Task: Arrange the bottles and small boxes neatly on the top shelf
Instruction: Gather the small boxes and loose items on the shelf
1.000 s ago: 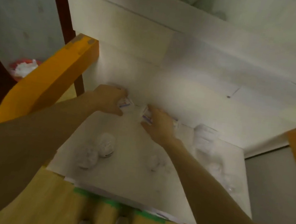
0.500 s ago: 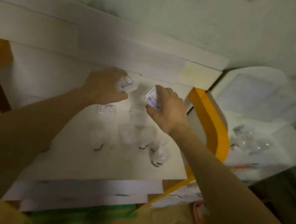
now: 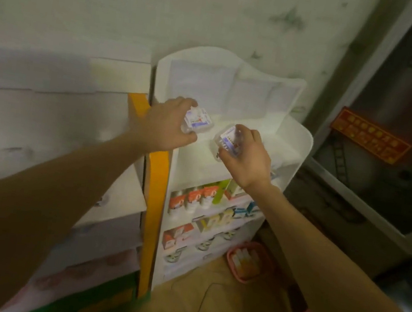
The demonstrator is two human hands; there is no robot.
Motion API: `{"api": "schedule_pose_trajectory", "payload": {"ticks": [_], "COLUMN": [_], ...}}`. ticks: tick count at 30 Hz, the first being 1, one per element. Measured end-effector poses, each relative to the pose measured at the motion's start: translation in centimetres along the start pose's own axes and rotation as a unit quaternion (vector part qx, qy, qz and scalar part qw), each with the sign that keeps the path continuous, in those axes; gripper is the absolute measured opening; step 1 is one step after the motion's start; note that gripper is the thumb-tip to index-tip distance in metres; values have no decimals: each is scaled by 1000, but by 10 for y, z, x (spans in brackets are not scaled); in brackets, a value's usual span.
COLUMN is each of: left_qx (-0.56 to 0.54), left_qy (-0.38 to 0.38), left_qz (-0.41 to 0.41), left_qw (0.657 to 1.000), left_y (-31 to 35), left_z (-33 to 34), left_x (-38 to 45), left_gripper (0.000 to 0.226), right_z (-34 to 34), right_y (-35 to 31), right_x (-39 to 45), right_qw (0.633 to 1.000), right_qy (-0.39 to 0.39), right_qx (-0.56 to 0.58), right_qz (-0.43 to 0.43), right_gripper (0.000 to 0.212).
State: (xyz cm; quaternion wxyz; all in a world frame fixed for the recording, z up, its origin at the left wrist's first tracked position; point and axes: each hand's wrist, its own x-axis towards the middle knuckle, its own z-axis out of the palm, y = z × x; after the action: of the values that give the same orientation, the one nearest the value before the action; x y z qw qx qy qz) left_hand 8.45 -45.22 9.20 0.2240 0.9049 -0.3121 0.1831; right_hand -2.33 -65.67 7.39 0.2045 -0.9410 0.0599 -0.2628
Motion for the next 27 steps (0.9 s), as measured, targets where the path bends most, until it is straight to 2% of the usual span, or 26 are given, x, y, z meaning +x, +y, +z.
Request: {"api": "schedule_pose_trajectory", "payload": {"ticks": [6,13,18,22,27], "left_qx": [31,52,129,153,183], "left_qy": [-79,-135,-185,-218,-204], "left_qz": [45,92,136,140,153], "left_qw": [995,985,965,954,950], "left_y": [81,140,171,185,205], "left_z": [53,150,225,264,299], "left_x": [30,76,130,190,247], "left_gripper": [85,85,77,71,74], "right_z": [-27,-24,-14,-17,-21], "right_y": [97,204,277,327,378], "right_x": [-14,-24,-16,13,59], "right_qw": [996,989,979,979,972], "right_qy": [12,18,-23,-94,-104], "right_qx": [31,18,4,-49,-58], "right_qz": [79,147,204,172,204], "right_gripper": [65,65,66,64,62]}}
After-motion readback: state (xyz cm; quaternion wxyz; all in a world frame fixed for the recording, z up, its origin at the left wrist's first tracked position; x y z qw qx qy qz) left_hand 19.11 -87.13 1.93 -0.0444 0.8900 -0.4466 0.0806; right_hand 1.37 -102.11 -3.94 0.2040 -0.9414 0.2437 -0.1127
